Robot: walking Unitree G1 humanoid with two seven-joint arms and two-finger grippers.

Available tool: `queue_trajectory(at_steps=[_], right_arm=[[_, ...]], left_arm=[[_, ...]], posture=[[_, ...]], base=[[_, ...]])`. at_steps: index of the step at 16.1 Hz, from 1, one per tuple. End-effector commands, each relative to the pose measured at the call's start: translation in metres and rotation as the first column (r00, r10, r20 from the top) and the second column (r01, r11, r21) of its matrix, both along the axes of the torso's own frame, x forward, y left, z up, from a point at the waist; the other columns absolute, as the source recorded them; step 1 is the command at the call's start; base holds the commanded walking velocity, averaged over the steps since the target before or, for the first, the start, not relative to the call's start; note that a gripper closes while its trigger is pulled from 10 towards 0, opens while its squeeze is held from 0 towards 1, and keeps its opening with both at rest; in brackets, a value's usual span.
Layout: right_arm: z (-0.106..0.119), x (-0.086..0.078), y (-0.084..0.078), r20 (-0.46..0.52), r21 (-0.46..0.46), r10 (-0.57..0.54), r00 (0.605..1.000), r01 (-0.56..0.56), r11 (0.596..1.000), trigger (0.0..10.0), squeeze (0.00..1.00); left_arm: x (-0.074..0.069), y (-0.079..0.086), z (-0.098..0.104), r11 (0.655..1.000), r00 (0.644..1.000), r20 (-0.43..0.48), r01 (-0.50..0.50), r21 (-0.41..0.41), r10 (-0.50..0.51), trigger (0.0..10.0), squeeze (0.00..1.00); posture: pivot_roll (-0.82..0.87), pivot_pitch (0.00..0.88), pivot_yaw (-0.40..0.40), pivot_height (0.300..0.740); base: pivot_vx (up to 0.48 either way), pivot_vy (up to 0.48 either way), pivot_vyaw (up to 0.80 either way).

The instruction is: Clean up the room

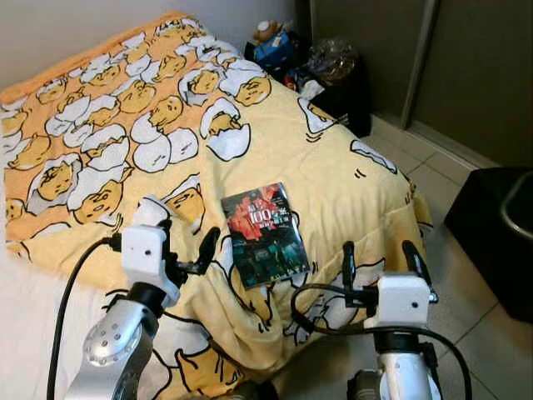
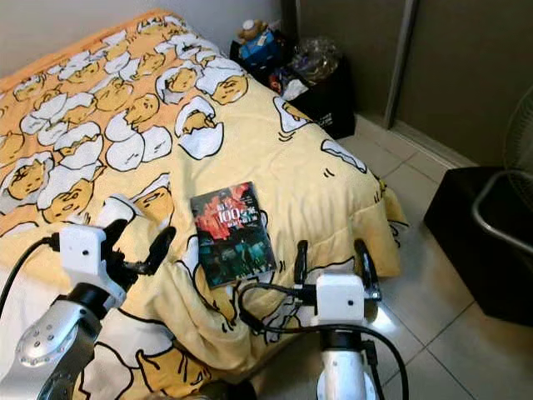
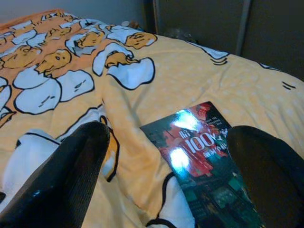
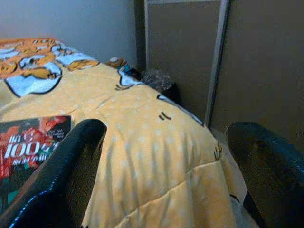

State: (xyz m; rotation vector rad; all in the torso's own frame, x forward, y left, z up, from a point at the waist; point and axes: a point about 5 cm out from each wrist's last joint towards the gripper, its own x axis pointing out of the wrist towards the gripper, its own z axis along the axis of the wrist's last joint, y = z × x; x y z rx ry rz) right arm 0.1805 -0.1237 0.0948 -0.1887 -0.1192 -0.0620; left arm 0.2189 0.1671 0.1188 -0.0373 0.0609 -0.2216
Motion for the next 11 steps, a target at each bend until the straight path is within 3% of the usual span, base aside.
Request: queue_trajectory(at_steps=[1,2,3,4,5,7,11], right_arm=[[0.002,0.0,0.003,-0.009,0.001,0.015,1.0,-0.015,1.0,10.0,1.0],[-0.002,0.004,0.004,-0.044,0.018,0.027,0.999,-0.026,0.999,10.0,1.0],[-0.012,0.013,0.009,-0.109,0.059,0.074,0.991,-0.068,0.996,10.0,0.0],[-0.014,0.015,0.011,-0.12,0.072,0.084,0.989,-0.076,0.995,10.0,0.0],[-0.021,0.031,0.008,-0.154,0.139,0.084,0.984,-0.063,0.988,10.0,0.0],[-0.026,0.048,0.006,-0.173,0.174,0.089,0.981,-0.059,0.983,10.0,0.0],[-0.039,0.086,0.008,-0.222,0.284,0.111,0.969,-0.044,0.958,10.0,0.0]], left_arm=[[0.0,0.008,0.001,0.999,0.999,0.003,-0.034,0.02,0.034,10.0,0.0],[0.001,0.009,0.001,0.999,0.999,0.006,-0.034,0.031,0.034,10.0,0.0],[0.002,0.006,0.001,0.999,1.0,0.004,-0.024,0.041,0.024,10.0,0.0],[0.002,0.006,0.0,0.999,1.0,0.004,-0.022,0.044,0.022,10.0,0.0],[0.003,0.005,0.0,0.999,1.0,0.0,-0.019,0.045,0.019,10.0,0.0],[0.002,0.006,0.001,0.999,1.0,-0.008,-0.01,0.053,0.01,10.0,0.0],[-0.001,0.022,0.007,0.995,1.0,-0.023,-0.002,0.101,0.004,10.0,0.0]], posture=[[-0.09,0.115,0.228,0.74],[-0.09,0.115,0.228,0.74],[-0.09,0.116,0.227,0.74],[-0.09,0.116,0.227,0.74],[-0.09,0.123,0.23,0.74],[-0.07,0.136,0.243,0.74],[-0.01,0.159,0.28,0.74]], base=[[0.0,0.0,0.0],[0.0,0.0,0.0],[0.0,0.0,0.0],[0.0,0.0,0.0],[0.0,0.0,0.0],[0.0,0.0,0.0],[0.0,0.0,0.0]])
